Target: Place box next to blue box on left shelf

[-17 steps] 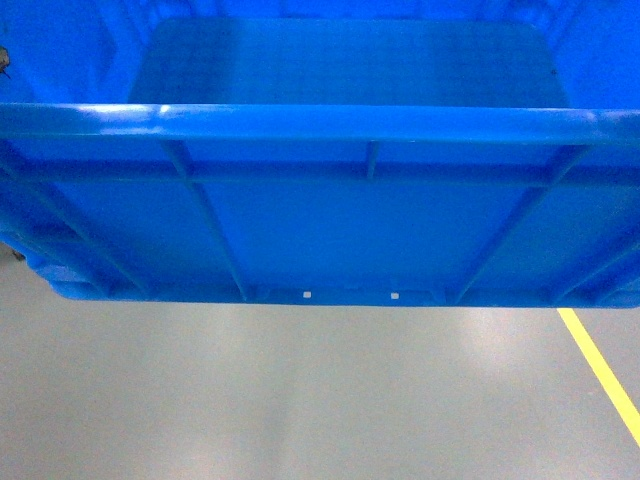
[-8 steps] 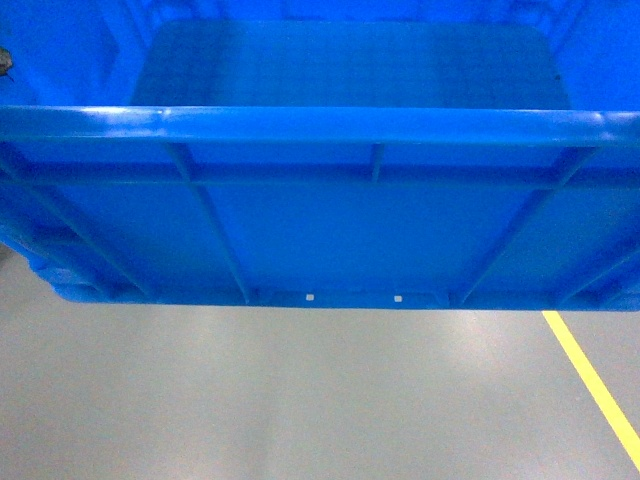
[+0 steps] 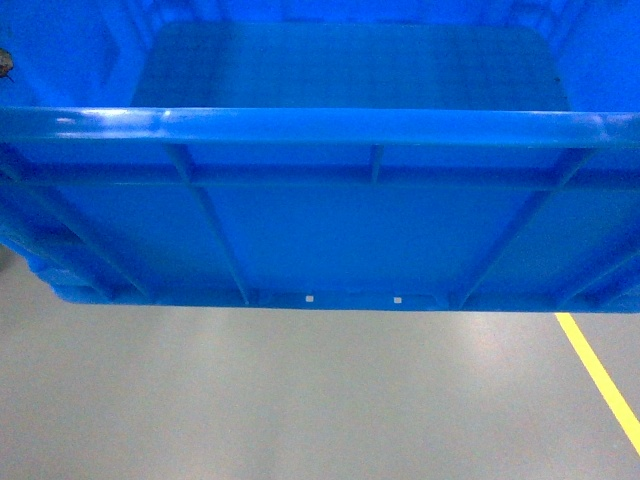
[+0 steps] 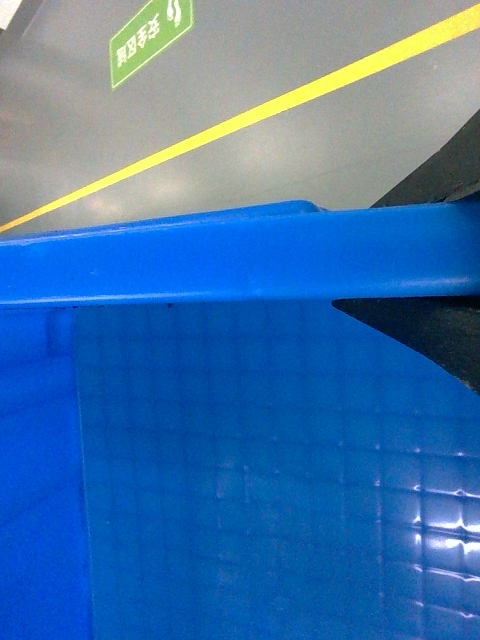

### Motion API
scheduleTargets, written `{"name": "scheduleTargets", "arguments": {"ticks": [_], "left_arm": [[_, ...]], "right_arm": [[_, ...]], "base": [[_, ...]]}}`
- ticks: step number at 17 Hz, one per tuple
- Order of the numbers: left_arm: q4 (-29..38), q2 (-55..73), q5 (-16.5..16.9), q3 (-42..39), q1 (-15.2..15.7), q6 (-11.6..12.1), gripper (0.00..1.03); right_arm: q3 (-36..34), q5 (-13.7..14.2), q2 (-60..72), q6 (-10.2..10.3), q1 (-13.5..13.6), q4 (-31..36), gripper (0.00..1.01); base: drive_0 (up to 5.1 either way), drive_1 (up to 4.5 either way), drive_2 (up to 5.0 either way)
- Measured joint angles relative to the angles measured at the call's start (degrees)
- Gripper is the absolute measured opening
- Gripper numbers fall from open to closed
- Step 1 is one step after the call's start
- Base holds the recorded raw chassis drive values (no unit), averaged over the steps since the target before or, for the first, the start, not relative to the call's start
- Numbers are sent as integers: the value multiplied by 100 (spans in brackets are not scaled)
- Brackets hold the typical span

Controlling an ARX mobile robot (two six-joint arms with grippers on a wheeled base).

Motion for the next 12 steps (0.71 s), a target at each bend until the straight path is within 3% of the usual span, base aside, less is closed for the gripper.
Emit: {"name": "scheduleTargets", "arguments": {"ticks": [12], "left_arm": [[13,4,-2,0,0,0,9]], "right_arm": [[0,-2,0,-2,0,15,8]], "base": [[0,423,-423]]}}
